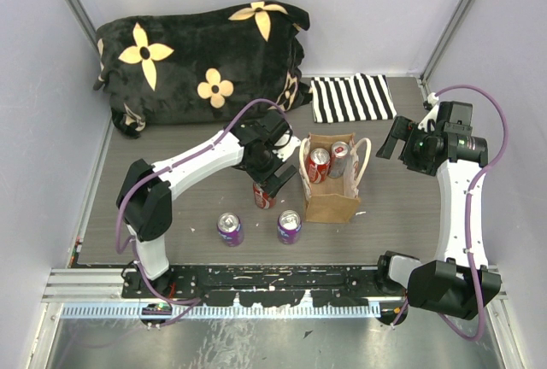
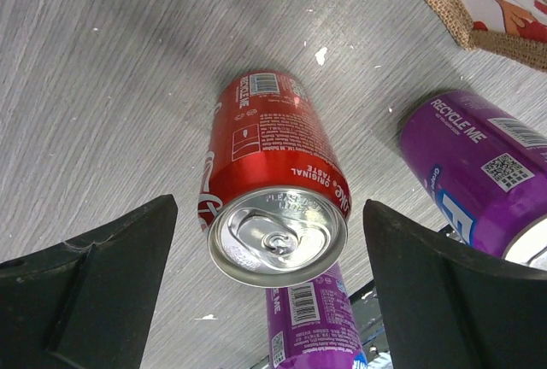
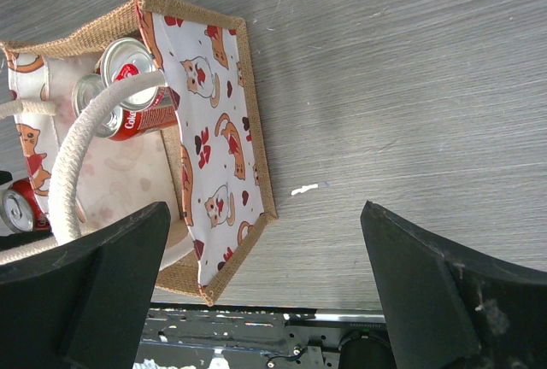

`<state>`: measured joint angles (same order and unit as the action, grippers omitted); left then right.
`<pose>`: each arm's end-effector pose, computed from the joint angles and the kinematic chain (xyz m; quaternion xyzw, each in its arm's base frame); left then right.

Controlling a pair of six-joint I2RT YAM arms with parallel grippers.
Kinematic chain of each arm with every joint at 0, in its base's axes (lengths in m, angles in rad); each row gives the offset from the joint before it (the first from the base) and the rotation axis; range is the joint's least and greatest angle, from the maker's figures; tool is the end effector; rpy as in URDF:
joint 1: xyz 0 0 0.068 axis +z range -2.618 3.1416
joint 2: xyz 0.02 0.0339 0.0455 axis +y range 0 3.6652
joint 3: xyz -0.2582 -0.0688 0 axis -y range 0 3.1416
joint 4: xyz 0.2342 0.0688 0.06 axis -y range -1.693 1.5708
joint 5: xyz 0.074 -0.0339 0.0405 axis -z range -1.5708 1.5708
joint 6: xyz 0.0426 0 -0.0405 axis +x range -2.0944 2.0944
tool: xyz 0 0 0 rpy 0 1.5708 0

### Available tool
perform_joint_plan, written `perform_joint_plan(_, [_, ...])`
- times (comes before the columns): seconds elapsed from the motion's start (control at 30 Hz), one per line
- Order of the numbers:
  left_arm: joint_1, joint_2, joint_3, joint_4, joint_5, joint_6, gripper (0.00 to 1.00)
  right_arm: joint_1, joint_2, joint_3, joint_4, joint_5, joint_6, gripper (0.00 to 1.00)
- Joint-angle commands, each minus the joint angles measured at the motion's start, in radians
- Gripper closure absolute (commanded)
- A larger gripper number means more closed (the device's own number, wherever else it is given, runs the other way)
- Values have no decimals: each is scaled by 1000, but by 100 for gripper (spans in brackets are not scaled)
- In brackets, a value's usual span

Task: Place the beverage into the canvas bag

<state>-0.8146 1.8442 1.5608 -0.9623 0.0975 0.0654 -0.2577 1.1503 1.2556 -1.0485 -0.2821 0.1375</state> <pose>0.2499 -0.2709 0.2439 0.4270 0.8884 -0.1039 0.1328 0.2048 -0.0417 0.3405 0.1423 0.9319 0.1151 0.3131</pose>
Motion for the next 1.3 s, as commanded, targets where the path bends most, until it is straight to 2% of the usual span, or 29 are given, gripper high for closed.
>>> perform_joint_plan(0.0, [-12, 5, -17, 0, -10, -6, 4, -5, -29, -6, 20, -3, -4, 0])
perform_joint_plan(0.13, [-14, 5, -24, -1, -12, -4, 10, -5, -28, -9, 22, -6, -4, 0])
perform_joint_plan(0.23, [-14, 11, -22, -5, -8, -4, 24, -5, -27, -7, 22, -8, -3, 0])
perform_joint_plan(0.3, [-14, 15, -18, -8, 0, -3, 41, -5, -27, -5, 22, -7, -4, 0])
perform_joint_plan(0.43, [-14, 12, 0, -41, -12, 15, 83, -5, -25, -1, 23, -8, -1, 0])
perform_joint_plan(0.5, [-1, -10, 1, -56, -30, 35, 97, -5, -22, 1, 22, -8, -2, 0])
perform_joint_plan(0.63, [92, -52, 50, -120, -31, 80, 100, -5, -20, 6, 25, -8, 0, 0])
perform_joint_plan(0.73, [171, -49, 209, -195, -40, 127, 100, -5, -17, 3, 29, -8, 0, 0])
perform_joint_plan(0.9, [245, 49, 627, -296, -71, 185, 100, -5, -20, -14, 41, -9, 5, 0])
perform_joint_plan(1.03, [241, 209, 1072, -336, -55, 164, 100, -5, -24, -22, 45, -13, 8, 0])
perform_joint_plan(1.1, [216, 271, 1210, -310, -39, 151, 100, -5, -26, -23, 45, -14, 10, 0])
perform_joint_plan(1.17, [178, 264, 1192, -221, -29, 151, 100, -5, -32, -20, 40, -10, 10, 0])
perform_joint_plan(1.27, [113, 166, 995, -39, 3, 141, 100, -5, -38, -14, 30, -3, 6, 0])
